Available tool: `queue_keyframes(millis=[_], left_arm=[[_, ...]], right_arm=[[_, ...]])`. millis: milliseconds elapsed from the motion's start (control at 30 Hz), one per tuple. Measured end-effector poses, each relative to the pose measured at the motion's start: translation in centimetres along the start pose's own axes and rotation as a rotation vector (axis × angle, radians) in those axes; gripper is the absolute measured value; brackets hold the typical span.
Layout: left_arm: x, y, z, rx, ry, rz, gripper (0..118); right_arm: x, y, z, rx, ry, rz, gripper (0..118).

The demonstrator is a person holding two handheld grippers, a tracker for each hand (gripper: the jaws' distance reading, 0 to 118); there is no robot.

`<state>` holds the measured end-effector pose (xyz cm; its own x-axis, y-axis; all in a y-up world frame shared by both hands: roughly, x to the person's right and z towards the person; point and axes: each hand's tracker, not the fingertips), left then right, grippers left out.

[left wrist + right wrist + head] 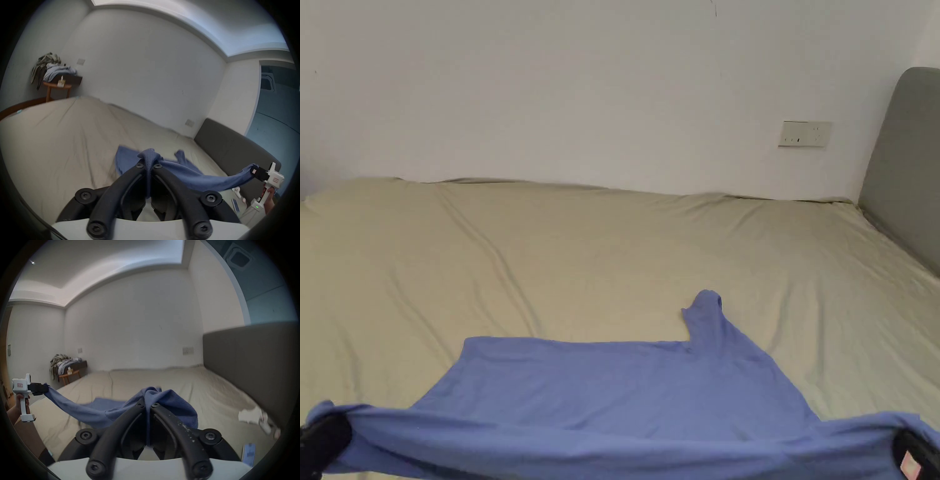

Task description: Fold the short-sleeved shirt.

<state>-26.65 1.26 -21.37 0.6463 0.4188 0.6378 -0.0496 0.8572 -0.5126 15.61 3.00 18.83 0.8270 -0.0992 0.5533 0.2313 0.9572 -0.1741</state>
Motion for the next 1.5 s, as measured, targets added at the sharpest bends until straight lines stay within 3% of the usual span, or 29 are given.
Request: queue_keyframes(millis=[200,433,533,567,600,667,700,733,800,900,1000,1067,1100,1133,1167,1200,1233,1300,1500], left_arm=[[-2.5,-7.5,3.5,-0.227,0.098,-0.059,3],[-4.9,-12.2,1.3,-0.489,0.189,-0.087,3],[-4.7,-13.2,-0.1,-0.562,0.263,-0.114,17],[-5.6,-13.8,-0.4,-0.576,0.292,-0.144,31],[-5.6,-14.1,-0.5,-0.575,0.339,-0.188,65],[-5.0,-13.4,0.5,-0.519,0.357,-0.222,111],[-4.3,-12.7,1.6,-0.484,0.352,-0.212,118],[-3.2,-11.6,3.0,-0.376,0.347,-0.209,117],[-0.8,-8.9,6.2,-0.186,0.338,-0.189,118],[3.3,-6.7,9.2,0.064,0.307,-0.154,118],[6.4,-6.6,9.3,0.138,0.260,-0.169,118],[7.5,-7.3,9.6,0.191,0.233,-0.198,111],[8.4,-8.1,9.5,0.201,0.211,-0.232,87],[8.8,-8.5,9.6,0.210,0.215,-0.257,57],[9.2,-9.0,9.5,0.194,0.229,-0.276,17],[9.5,-9.6,9.4,0.181,0.254,-0.298,2],[9.6,-10.4,9.6,0.181,0.243,-0.294,0],[9.5,-11.2,9.9,0.147,0.200,-0.268,0],[9.7,-11.4,10.7,0.134,0.226,-0.281,0]], right_arm=[[0.1,-8.1,2.5,-0.284,-0.013,0.044,4],[0.9,-14.5,-1.1,-0.609,-0.021,0.000,4],[0.5,-15.5,-2.4,-0.694,-0.055,0.057,7],[0.5,-15.7,-2.7,-0.715,-0.058,0.061,15],[0.5,-15.8,-2.9,-0.728,-0.061,0.067,37],[0.0,-14.8,-2.4,-0.727,-0.123,0.112,79],[-0.4,-13.7,-1.5,-0.665,-0.182,0.138,102],[-0.9,-11.9,-0.3,-0.582,-0.209,0.155,112],[-2.2,-8.5,2.5,-0.390,-0.256,0.167,117],[-3.5,-5.0,5.4,-0.123,-0.185,0.072,118],[-4.9,-4.9,5.1,-0.063,-0.151,0.000,118],[-5.7,-5.8,4.9,-0.116,-0.177,-0.041,118],[-5.9,-6.6,5.0,-0.086,-0.162,-0.064,111],[-6.0,-7.2,5.3,-0.052,-0.121,-0.056,88],[-6.2,-7.8,5.7,-0.013,-0.090,-0.050,55],[-6.6,-8.2,6.0,0.002,-0.100,-0.050,12],[-7.2,-8.4,6.3,-0.005,-0.143,-0.028,1],[-7.9,-8.3,6.9,-0.020,-0.139,0.073,1],[-8.1,-7.4,8.0,0.020,-0.178,0.121,0]])
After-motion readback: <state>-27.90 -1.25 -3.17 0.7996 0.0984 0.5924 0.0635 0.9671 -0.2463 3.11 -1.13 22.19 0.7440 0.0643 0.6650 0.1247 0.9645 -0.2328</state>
